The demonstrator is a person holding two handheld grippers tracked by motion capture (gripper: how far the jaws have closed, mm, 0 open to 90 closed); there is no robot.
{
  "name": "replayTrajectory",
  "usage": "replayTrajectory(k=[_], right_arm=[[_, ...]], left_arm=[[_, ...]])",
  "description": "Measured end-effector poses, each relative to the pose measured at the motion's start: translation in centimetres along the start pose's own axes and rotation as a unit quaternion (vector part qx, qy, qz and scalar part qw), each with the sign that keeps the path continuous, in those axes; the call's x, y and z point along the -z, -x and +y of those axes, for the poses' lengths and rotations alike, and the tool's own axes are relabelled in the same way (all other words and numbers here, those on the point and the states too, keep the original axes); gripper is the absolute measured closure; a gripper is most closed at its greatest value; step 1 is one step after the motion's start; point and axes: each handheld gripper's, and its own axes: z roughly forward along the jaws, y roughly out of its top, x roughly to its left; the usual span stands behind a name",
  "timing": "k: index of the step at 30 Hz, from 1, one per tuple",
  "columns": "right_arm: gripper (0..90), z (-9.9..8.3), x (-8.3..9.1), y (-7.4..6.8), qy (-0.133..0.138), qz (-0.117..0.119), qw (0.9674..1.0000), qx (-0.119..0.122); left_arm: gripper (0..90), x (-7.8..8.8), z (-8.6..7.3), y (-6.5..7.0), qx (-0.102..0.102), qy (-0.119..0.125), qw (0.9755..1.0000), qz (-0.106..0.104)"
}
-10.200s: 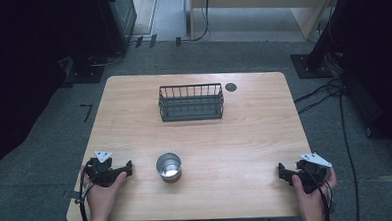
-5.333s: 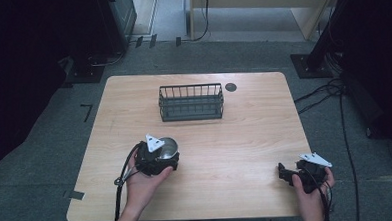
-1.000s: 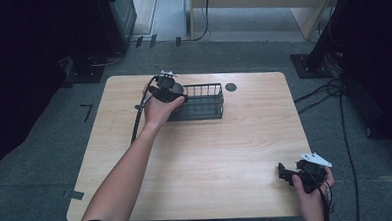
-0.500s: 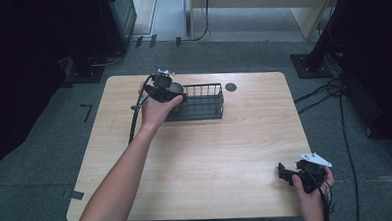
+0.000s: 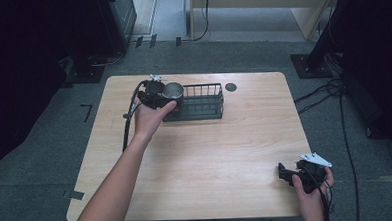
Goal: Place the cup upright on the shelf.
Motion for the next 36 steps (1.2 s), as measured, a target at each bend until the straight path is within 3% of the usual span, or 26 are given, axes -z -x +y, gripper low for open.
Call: replayTrajectory(k=[20,26,29,36], right_arm=[[0.0,0.0,0.0,0.0,0.000,0.000,1.0000,0.000],[0.0,0.0,0.0,0.0,0.000,0.000,1.0000,0.000],[0.0,0.0,0.0,0.0,0.000,0.000,1.0000,0.000],[0.0,0.0,0.0,0.0,0.000,0.000,1.0000,0.000]], left_arm=[[0.0,2.4,-3.6,0.1,0.001,0.018,0.9998,0.013],[0.0,3.1,-5.2,-0.3,0.006,0.017,0.9997,0.016],[0.0,3.4,-6.0,-0.6,0.004,0.018,0.9995,0.027],[0.0,4.4,-8.0,-1.4,0.020,0.027,0.9990,0.030]])
